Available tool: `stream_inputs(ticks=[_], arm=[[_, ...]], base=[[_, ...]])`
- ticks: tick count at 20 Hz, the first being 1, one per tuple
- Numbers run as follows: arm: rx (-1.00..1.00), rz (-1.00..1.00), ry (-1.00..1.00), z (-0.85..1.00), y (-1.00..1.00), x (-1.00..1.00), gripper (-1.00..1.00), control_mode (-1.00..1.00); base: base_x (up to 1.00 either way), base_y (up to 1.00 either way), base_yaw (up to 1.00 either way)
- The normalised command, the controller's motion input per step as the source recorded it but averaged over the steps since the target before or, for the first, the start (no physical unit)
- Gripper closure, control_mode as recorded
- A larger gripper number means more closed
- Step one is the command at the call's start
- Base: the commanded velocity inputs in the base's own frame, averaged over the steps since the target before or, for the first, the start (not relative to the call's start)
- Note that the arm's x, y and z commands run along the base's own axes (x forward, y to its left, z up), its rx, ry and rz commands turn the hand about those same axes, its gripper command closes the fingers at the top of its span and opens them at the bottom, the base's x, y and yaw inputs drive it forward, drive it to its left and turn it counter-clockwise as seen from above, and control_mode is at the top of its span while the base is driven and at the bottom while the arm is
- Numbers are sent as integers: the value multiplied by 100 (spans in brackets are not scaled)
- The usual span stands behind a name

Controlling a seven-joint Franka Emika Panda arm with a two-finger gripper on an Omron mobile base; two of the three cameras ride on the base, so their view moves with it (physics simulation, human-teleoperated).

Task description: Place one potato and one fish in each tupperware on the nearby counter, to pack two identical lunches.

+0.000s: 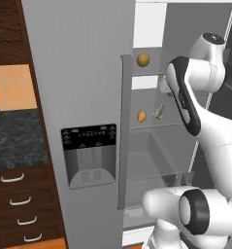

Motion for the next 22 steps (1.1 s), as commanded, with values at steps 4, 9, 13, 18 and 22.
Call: stream_inputs(ticks=[4, 9, 13, 18, 22], arm=[[8, 0, 7, -1, 1, -100, 100, -100], [7, 0, 3, -14, 10, -100, 100, -100], [4, 0, 0, -12, 21, -50, 100, 100], [0, 0, 0, 0, 0, 0, 100, 100], [0, 0, 0, 0, 0, 0, 100, 100]], base=[[0, 0, 0], [0, 0, 0], [-50, 37, -2], [-98, 100, -5], [-48, 100, -8]])
